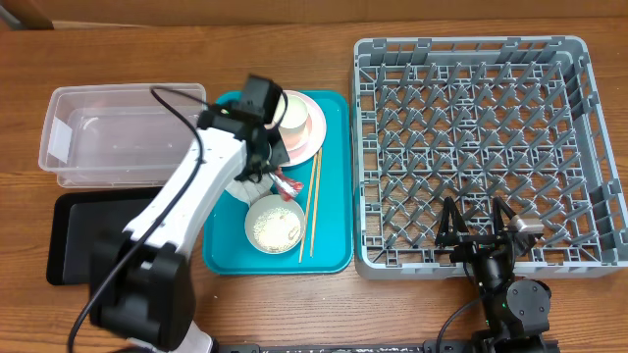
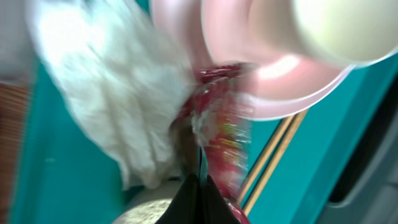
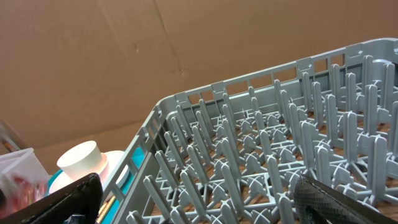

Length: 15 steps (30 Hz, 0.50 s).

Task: Sort waste into correct bins and load items into the dishwasher
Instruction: 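Carry the red wrapper to the clear bin and release it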

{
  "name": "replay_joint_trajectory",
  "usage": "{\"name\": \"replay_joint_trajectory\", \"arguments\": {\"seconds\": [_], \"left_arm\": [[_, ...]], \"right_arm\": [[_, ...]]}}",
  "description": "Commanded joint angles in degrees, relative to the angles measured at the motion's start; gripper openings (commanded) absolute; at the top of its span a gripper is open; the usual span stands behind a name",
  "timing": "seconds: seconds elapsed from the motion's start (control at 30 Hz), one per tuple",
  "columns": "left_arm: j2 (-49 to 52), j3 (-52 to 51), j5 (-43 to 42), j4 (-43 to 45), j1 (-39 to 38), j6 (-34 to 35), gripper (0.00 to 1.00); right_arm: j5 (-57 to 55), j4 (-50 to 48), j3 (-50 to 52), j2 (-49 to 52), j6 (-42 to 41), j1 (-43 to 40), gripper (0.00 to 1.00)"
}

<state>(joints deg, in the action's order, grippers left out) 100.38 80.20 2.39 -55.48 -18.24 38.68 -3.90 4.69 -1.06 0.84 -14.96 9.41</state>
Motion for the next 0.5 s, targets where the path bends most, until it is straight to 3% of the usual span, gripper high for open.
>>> {"name": "replay_joint_trajectory", "arguments": {"seconds": [0.0, 0.23, 0.47], "left_arm": [[-6.1, 6.9, 11.0, -2.2, 3.7, -3.1, 0.04], [-5.0, 7.6, 14.9, -1.1, 19.7, -3.5, 0.04], [1.6, 7.6, 14.6, 2.7, 26.9, -3.6, 0.04]], "right_arm": [[-0.7, -0.3, 0.6, -0.5, 0.4, 0.1, 1.00], [-0.7, -0.3, 0.6, -0.5, 0.4, 0.1, 1.00], [-0.7, -0.3, 0.6, -0.5, 0.4, 0.1, 1.00]]}}
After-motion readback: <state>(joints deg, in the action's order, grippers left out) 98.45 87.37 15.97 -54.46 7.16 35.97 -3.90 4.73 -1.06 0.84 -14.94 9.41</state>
